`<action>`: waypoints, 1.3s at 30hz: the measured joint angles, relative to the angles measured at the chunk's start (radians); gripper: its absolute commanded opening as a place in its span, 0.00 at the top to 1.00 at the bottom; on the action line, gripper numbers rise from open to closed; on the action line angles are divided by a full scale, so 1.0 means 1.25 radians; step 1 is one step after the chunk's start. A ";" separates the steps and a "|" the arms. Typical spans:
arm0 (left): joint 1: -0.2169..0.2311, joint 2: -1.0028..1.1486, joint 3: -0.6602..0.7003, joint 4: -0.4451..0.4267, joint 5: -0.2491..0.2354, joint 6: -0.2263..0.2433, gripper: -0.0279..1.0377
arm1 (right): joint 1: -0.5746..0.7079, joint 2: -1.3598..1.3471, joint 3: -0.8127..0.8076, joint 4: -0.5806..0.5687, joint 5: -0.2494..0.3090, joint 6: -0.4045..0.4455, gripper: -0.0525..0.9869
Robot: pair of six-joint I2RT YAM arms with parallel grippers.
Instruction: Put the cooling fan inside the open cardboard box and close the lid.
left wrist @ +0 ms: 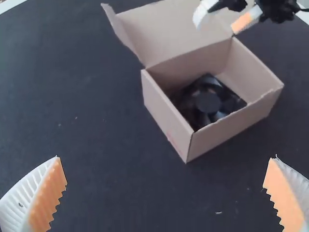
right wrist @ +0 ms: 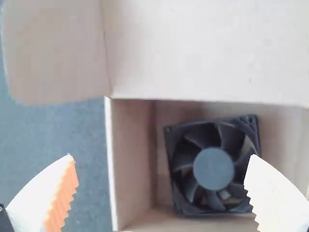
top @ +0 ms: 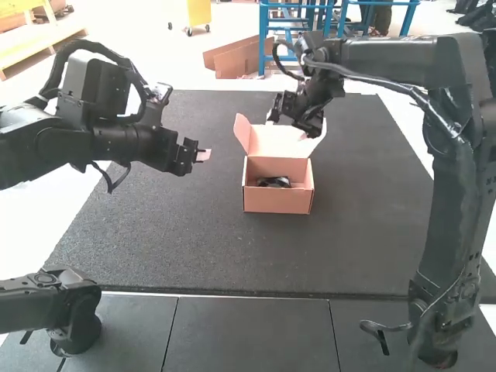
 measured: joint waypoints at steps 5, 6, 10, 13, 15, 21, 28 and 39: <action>0.000 0.094 0.043 0.044 0.000 -0.003 0.07 | -0.075 -0.047 0.056 -0.087 -0.011 -0.086 0.10; 0.000 0.117 0.060 0.042 0.000 -0.005 0.07 | -0.090 -0.060 0.055 -0.120 -0.008 -0.111 0.09; 0.001 0.211 0.121 0.034 -0.006 -0.021 0.07 | -0.142 -0.129 0.001 -0.128 -0.002 -0.215 0.08; 0.012 0.270 0.141 0.043 -0.020 -0.032 0.07 | -0.153 -0.201 -0.084 -0.061 0.004 -0.277 0.08; 0.025 0.302 0.148 0.059 -0.031 -0.041 0.07 | -0.153 -0.246 -0.143 -0.011 0.005 -0.303 0.08; 0.067 0.371 0.167 0.106 -0.065 -0.064 0.07 | -0.153 -0.338 -0.299 0.145 0.028 -0.335 0.08; 0.117 0.460 0.190 0.170 -0.089 -0.074 0.07 | -0.153 -0.368 -0.423 0.316 0.060 -0.339 0.08; 0.159 0.623 0.298 0.250 -0.097 -0.078 0.07 | -0.153 -0.318 -0.430 0.410 0.082 -0.339 0.08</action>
